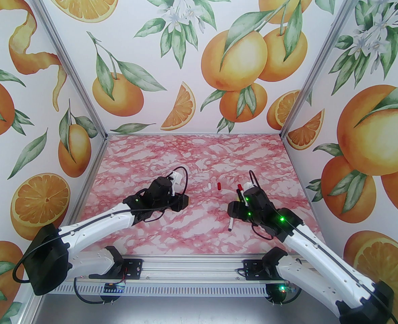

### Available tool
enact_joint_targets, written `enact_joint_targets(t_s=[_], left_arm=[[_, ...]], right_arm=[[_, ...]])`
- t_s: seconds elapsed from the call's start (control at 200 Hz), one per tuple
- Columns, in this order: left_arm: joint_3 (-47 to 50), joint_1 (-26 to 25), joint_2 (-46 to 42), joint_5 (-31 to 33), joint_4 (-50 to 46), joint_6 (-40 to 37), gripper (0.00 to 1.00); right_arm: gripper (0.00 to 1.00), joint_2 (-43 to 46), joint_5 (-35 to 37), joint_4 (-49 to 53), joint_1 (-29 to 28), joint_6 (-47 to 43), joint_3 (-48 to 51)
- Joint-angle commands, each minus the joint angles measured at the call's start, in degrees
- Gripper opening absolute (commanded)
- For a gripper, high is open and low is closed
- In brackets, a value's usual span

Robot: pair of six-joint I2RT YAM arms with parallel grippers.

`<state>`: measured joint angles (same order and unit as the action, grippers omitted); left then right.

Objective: Open the pen caps

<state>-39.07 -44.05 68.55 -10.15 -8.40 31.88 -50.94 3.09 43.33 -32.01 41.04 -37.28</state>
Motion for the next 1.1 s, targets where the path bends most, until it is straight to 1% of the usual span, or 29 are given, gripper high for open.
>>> enact_joint_targets(t_s=[0.0, 0.105, 0.37, 0.42, 0.53, 0.635, 0.776, 0.891, 1.096], left_arm=[[3.0, -0.2, -4.5, -4.5, 4.9, 0.9, 0.5], [5.1, -0.4, -7.5, -5.6, 6.7, 1.4, 0.51], [7.1, -0.4, -12.6, -6.8, 7.9, 0.9, 0.56], [6.8, -0.5, -12.8, -7.1, 7.0, 0.2, 0.55], [7.3, -1.0, -13.8, -7.9, 8.4, 0.0, 0.54], [7.1, -1.7, -14.6, -6.7, 7.8, -0.4, 0.54], [6.7, -2.6, -15.1, -5.3, 6.7, -1.2, 0.53], [5.3, -3.7, -13.7, -4.0, 4.4, -2.2, 0.53], [4.8, -5.1, -11.9, -3.6, 5.8, -2.1, 0.53]], right_arm=[[0.52, -4.2, 3.0, -4.5, -0.2, 2.0, 2.3], [0.46, -7.0, 2.7, -7.5, 0.1, 2.5, 3.1], [0.4, -12.8, 1.2, -13.4, 3.0, 2.3, 5.3], [0.39, -13.8, 1.1, -14.1, 3.4, 2.1, 5.4], [0.36, -15.9, 0.9, -15.5, 4.0, 1.6, 5.5], [0.35, -18.0, 0.4, -16.7, 4.3, 1.4, 5.5], [0.32, -20.3, 0.2, -18.5, 4.4, 1.4, 5.6], [0.3, -22.3, 0.0, -19.8, 4.4, 1.3, 5.6], [0.28, -24.9, 0.3, -20.9, 4.3, 1.2, 5.4]])
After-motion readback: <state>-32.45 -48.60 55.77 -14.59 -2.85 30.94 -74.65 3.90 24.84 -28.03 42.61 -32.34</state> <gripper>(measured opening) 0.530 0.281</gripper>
